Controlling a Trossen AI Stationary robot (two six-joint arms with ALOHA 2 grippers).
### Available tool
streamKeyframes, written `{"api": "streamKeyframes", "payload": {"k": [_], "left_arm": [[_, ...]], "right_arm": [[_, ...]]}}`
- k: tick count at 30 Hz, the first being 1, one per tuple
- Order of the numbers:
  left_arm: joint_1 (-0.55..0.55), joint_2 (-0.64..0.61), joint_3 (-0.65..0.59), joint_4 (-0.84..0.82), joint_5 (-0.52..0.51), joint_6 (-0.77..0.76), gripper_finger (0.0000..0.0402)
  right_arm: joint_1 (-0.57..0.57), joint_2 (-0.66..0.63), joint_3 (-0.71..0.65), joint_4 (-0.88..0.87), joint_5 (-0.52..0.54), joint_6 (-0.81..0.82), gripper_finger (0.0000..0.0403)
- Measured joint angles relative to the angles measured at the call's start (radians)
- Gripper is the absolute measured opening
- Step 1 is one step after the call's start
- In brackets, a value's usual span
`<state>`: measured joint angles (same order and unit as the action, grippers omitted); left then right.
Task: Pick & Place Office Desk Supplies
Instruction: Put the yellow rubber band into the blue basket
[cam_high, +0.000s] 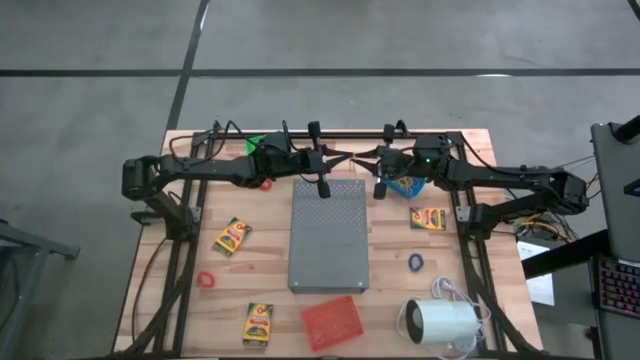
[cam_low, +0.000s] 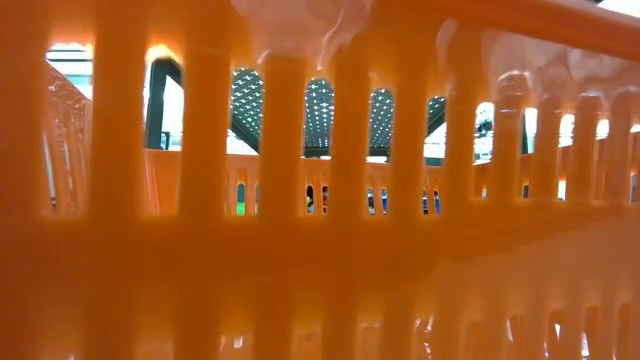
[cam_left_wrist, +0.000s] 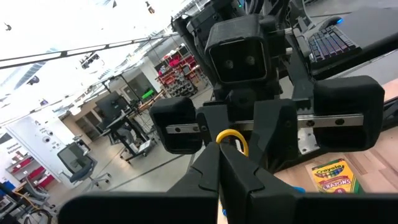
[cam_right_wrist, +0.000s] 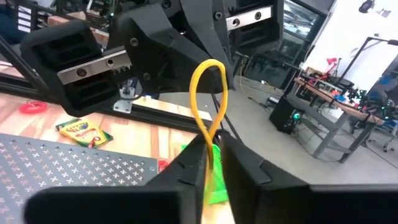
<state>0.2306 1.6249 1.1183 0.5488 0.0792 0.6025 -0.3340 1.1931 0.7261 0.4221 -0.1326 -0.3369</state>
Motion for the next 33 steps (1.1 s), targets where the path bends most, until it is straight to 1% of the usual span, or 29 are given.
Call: {"api": "streamKeyframes", "payload": {"k": [2, 4, 24, 28, 33], "left_arm": [[0.000, 0.000, 0.000, 0.000, 0.000, 0.000, 0.0006], [0.000, 0.000, 0.000, 0.000, 0.000, 0.000, 0.0006], [0.000, -0.001, 0.000, -0.010, 0.000, 0.001, 0.0008], [0.000, -0.001, 0.000, -0.003, 0.000, 0.000, 0.0025], [0.000, -0.001, 0.000, 0.004, 0.000, 0.000, 0.0063]], "right_arm": [[0.000, 0.000, 0.000, 0.000, 0.000, -0.007, 0.0016], [0.000, 0.000, 0.000, 0.000, 0.000, -0.008, 0.0011], [0.000, 0.000, 0.000, 0.001, 0.000, -0.008, 0.0009], [0.000, 0.000, 0.000, 0.001, 0.000, -0.008, 0.0009], [0.000, 0.000, 0.000, 0.001, 0.001, -0.008, 0.0009]]}}
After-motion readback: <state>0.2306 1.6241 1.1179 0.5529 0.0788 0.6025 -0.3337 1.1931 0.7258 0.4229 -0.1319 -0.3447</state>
